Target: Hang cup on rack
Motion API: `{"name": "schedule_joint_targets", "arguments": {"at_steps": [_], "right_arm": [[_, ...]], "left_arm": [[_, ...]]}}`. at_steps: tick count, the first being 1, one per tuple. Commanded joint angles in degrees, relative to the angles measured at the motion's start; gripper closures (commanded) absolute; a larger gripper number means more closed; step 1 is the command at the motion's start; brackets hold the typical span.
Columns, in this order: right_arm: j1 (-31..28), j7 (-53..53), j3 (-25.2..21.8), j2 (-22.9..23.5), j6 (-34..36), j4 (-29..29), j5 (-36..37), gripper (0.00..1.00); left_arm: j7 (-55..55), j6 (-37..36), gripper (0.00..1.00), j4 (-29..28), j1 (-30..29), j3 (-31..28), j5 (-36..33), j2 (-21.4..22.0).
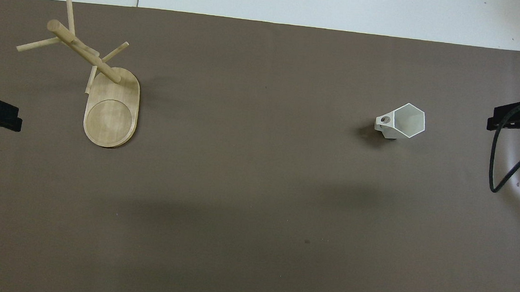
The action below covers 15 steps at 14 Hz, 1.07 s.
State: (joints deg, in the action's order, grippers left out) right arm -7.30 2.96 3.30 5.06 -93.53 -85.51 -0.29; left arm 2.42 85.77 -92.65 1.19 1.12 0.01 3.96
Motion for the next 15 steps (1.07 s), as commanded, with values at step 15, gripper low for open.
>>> {"name": "schedule_joint_targets", "arguments": {"at_steps": [15], "right_arm": [[-0.78, 0.73, 0.48, -1.37, -1.57, -2.38, 0.2, 0.0]], "left_arm": [[-0.49, -0.34, 0.0, -1.31, -0.57, 0.37, -0.8, 1.4]]}}
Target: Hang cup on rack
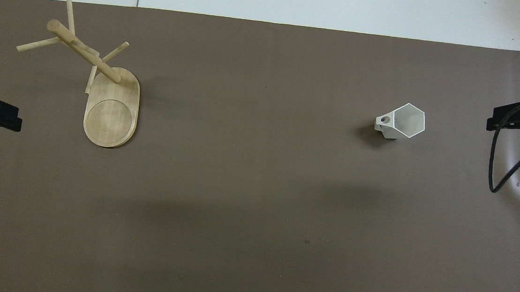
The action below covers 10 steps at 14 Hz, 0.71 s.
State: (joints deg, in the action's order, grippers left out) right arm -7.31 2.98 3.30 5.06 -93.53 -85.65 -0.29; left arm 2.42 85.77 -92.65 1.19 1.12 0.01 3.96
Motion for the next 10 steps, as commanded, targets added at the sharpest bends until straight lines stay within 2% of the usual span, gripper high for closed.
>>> {"name": "schedule_joint_targets", "arguments": {"at_steps": [1, 6, 10], "right_arm": [[-0.69, 0.71, 0.48, -1.54, -2.87, -2.76, 0.2, 0.0], [-0.78, -1.04, 0.39, -2.42, -9.99, -8.73, 0.2, 0.0], [-0.69, -0.6, 0.39, -1.37, -18.77, -14.44, 0.2, 0.0]], "left_arm": [[-0.49, -0.34, 0.0, -1.31, -0.57, 0.37, -0.8, 1.4], [-0.49, -0.34, 0.0, -1.31, -0.57, 0.37, -0.71, 1.4], [-0.49, -0.34, 0.0, -1.31, -0.57, 0.37, -0.8, 1.4]]}}
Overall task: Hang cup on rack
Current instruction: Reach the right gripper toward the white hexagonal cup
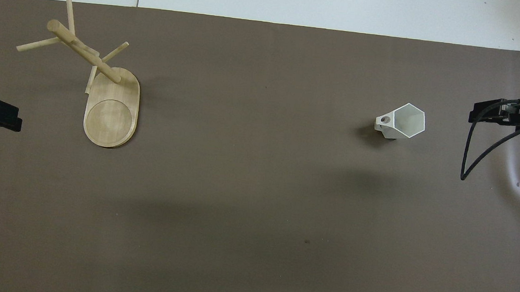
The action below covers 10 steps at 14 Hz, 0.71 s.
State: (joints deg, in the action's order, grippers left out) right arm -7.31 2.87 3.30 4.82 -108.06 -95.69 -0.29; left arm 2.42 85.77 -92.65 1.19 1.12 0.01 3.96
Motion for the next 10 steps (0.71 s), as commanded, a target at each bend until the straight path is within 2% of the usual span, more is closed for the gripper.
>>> {"name": "schedule_joint_targets", "arguments": {"at_steps": [1, 4, 10], "right_arm": [[-0.69, -0.5, 0.39, -0.08, -6.44, -5.2, 0.2, 0.0], [-0.69, -0.5, 0.48, 4.05, -11.46, -5.82, 0.29, 0.0], [-0.34, 0.11, 0.66, 6.87, -22.72, -12.41, 0.2, 0.0]], "left_arm": [[-0.49, -0.34, 0.0, -1.31, -0.57, 0.37, -0.71, 1.4], [-0.49, -0.34, 0.0, -1.31, -0.57, 0.37, -0.8, 1.4], [-0.4, -0.34, 0.0, -1.31, -0.57, 0.37, -0.8, 1.4]]}}
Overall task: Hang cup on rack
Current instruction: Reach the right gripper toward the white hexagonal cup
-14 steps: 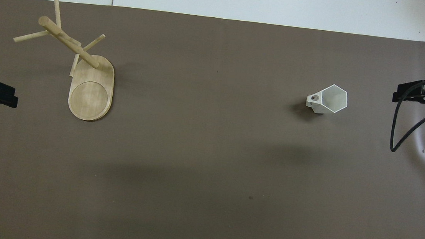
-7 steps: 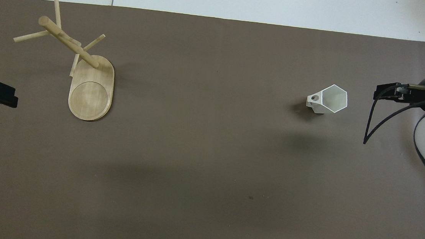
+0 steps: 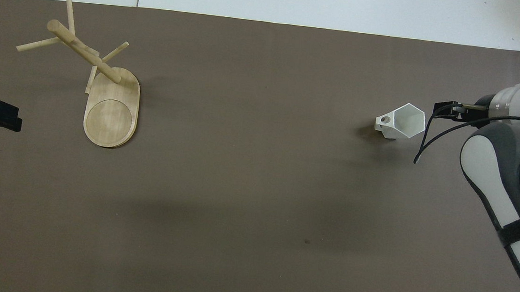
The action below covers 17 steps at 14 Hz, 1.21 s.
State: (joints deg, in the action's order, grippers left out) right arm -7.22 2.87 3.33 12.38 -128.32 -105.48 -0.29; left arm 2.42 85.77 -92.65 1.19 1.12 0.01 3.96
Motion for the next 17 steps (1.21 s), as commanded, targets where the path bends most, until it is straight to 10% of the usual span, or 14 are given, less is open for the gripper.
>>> {"name": "schedule_joint_targets", "arguments": {"at_steps": [1, 17], "right_arm": [[-0.34, 0.46, 0.62, -0.25, -3.41, -3.15, 0.2, 0.0], [0.1, 3.28, 1.32, 5.38, -13.09, -5.7, 0.29, 0.0]], "left_arm": [[-0.49, -0.34, 0.0, -1.31, -0.57, 0.37, -0.8, 1.4], [-0.49, -0.34, 0.0, -1.31, -0.57, 0.37, -0.8, 1.4]]}}
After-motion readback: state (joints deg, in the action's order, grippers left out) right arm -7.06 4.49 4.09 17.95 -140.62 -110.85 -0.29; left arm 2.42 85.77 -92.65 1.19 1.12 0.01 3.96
